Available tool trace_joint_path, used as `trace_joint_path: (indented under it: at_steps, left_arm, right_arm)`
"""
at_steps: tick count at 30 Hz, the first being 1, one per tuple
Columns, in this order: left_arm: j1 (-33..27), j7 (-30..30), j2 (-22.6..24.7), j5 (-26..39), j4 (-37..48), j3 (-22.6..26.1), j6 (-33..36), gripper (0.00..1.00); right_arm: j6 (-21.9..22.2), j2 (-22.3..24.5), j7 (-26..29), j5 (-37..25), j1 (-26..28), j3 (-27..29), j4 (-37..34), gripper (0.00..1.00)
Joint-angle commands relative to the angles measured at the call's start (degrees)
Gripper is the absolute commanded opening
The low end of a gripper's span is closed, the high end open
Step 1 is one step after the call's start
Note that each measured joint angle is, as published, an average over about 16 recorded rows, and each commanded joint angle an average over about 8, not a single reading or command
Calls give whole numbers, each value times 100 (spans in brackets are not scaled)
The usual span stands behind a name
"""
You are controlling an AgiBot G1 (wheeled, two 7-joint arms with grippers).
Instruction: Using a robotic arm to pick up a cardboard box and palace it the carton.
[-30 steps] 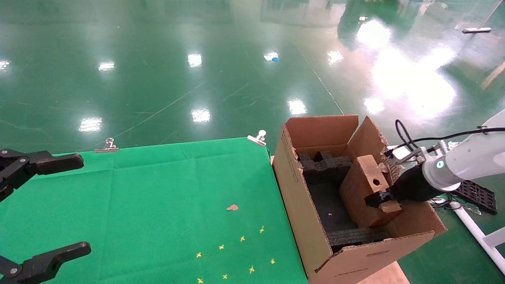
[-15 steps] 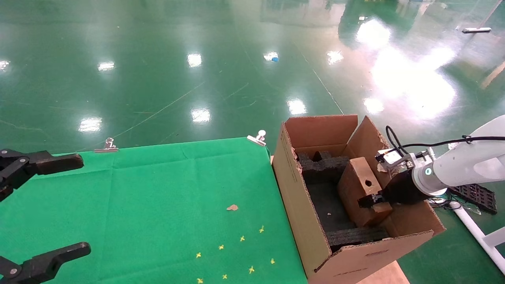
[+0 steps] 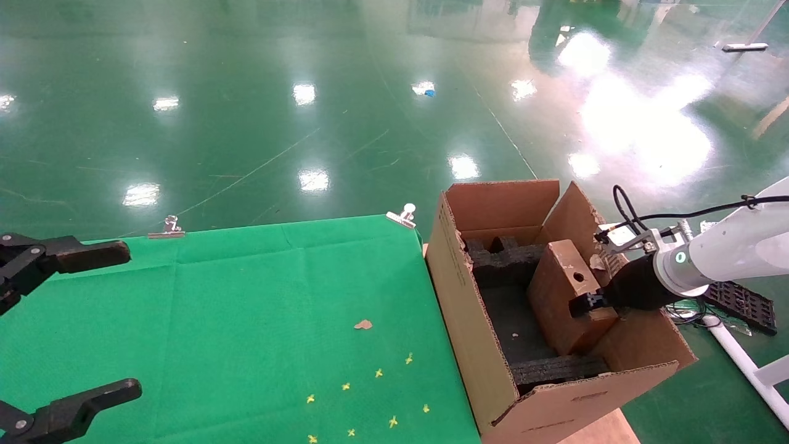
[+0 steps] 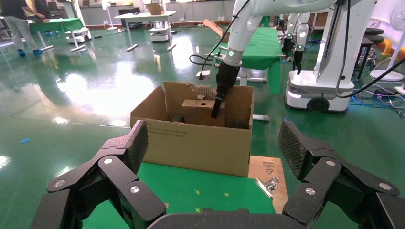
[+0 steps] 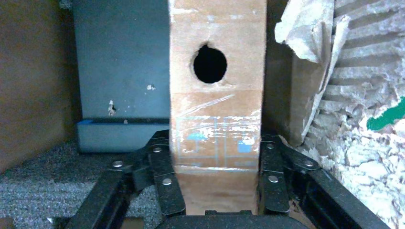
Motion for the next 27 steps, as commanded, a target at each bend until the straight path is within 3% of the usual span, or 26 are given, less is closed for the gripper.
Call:
trace_joint_path:
  at_steps: [1,16,27]
  left_arm:
    - [0,0,0,0,0,0,0,100]
    - [-1,2,-2,-3,0,4,-2,100]
    - [-1,3,-2,-4,0,6,-3,100]
  right_arm:
    - [-37,-13,-28,10,12,6,-72,100]
    - [-385,-134,-301,-40,368,-15,-299,100]
    - [-755,29,-771,65,1498,116,-190,100]
